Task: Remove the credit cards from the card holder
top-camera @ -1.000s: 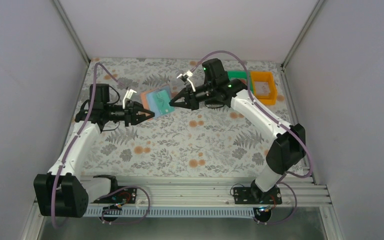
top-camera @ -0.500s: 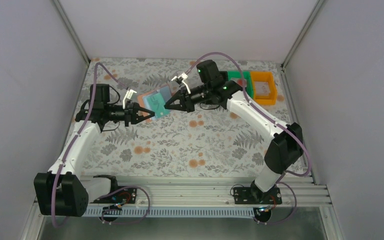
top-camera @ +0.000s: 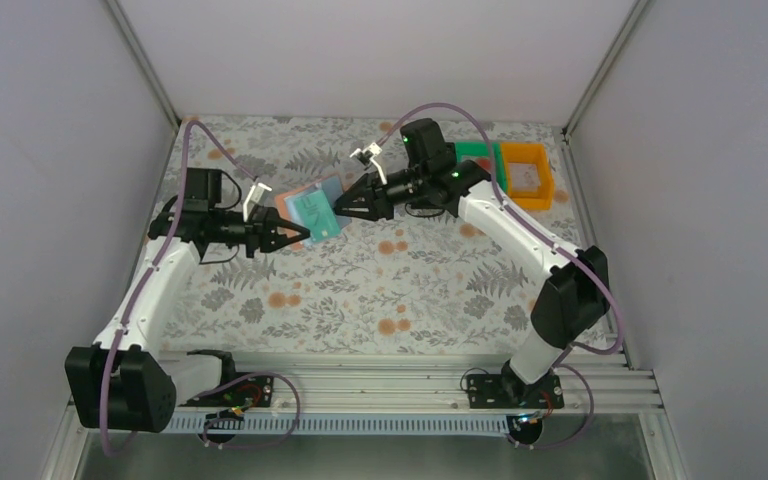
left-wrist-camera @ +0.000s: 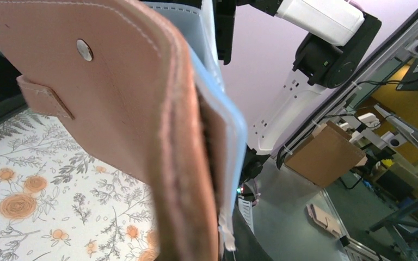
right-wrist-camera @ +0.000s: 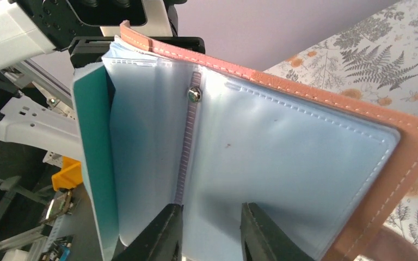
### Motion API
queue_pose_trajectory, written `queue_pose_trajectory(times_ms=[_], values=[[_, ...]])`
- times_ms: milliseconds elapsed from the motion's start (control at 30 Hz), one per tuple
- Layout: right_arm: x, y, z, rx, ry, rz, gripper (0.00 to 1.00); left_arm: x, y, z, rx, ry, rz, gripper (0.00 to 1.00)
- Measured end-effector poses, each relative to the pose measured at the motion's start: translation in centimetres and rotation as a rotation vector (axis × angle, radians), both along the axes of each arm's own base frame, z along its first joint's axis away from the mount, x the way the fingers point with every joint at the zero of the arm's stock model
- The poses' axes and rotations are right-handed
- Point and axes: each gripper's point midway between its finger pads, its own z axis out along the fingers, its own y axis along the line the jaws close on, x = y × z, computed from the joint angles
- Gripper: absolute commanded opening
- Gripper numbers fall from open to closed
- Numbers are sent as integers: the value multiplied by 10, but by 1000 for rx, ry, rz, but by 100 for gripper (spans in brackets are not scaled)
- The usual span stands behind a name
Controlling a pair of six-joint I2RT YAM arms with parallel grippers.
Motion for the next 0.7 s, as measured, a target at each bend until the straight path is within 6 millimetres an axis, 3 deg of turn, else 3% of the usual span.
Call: queue_pose_trajectory(times_ms=[67,167,300,433,567,700], values=[[0,0,1,4,0,4,43,1,0,1,3,-5,1,2],[-1,-1,0,2,-7,6,46,3,-1,-1,17,7,11,2],[-2,-8,4,-6,-32,-2,45,5,-1,-2,24,7,17,2],[-10,-15,24,27,-70,7,46,6,-1,-3,32,8,23,2],[-18,-10,38,52,-105,33,40,7,-1,-4,38,8,29,2],[-19,-5,36,43,-98,31,38,8,-1,-4,38,6,29,2]])
